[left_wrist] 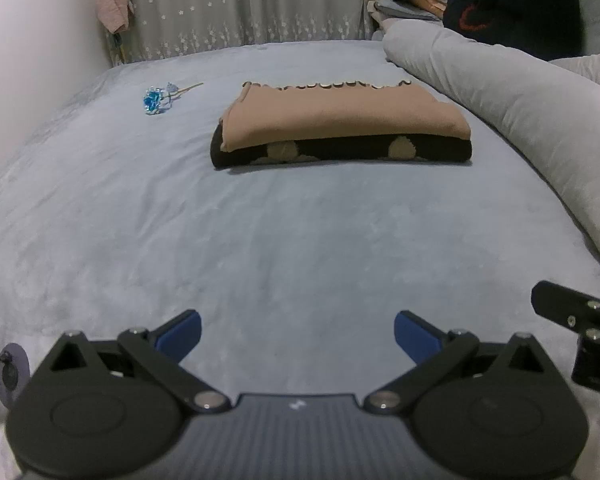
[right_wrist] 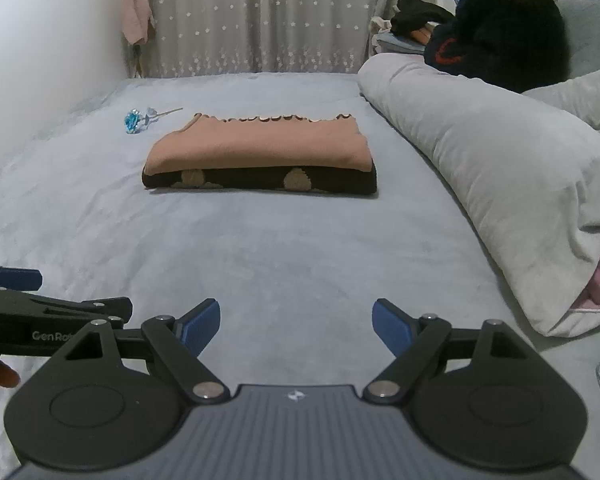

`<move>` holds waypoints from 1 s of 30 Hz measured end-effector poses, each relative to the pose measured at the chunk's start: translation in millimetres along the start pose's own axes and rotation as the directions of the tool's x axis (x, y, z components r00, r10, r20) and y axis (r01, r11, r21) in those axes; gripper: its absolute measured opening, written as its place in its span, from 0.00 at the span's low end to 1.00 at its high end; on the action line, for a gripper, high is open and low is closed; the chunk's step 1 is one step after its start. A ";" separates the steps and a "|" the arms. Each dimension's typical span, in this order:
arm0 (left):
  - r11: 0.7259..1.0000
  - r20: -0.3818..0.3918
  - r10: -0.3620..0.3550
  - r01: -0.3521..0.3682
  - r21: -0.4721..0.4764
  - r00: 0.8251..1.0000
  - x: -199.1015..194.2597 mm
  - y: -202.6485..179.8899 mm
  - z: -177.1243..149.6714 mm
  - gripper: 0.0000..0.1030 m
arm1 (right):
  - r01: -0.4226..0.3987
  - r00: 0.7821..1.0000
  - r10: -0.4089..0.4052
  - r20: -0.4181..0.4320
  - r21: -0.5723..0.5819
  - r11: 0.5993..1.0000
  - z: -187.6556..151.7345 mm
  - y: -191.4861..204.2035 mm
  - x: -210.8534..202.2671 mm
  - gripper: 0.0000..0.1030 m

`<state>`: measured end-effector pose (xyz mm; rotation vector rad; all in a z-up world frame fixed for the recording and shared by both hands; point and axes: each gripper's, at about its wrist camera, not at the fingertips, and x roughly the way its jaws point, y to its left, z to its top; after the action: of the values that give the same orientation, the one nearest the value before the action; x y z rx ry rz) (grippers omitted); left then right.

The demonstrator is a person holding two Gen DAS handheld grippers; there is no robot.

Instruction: Fold clothes

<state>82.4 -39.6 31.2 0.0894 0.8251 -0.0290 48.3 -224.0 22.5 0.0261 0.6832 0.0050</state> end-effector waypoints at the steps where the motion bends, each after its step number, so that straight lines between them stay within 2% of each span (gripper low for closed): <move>1: 1.000 0.001 0.000 0.000 0.000 1.000 -0.2 -0.2 -0.1 1.00 | -0.001 1.000 0.001 0.000 0.004 1.000 -0.1 -0.6 0.2 0.84; 18: 1.000 -0.013 -0.005 0.005 0.000 1.000 1.7 -3.6 0.0 1.00 | -0.004 1.000 0.004 -0.024 0.021 1.000 -4.4 -5.0 7.3 0.84; 30: 0.999 -0.020 0.003 -0.004 -0.044 1.000 3.6 3.0 -1.0 1.00 | -0.012 1.000 0.012 -0.019 0.020 1.000 -6.9 -6.2 8.2 0.84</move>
<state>84.3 -36.4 28.2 0.0497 0.8455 -0.0061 50.2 -229.9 11.8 0.0496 0.7023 0.0096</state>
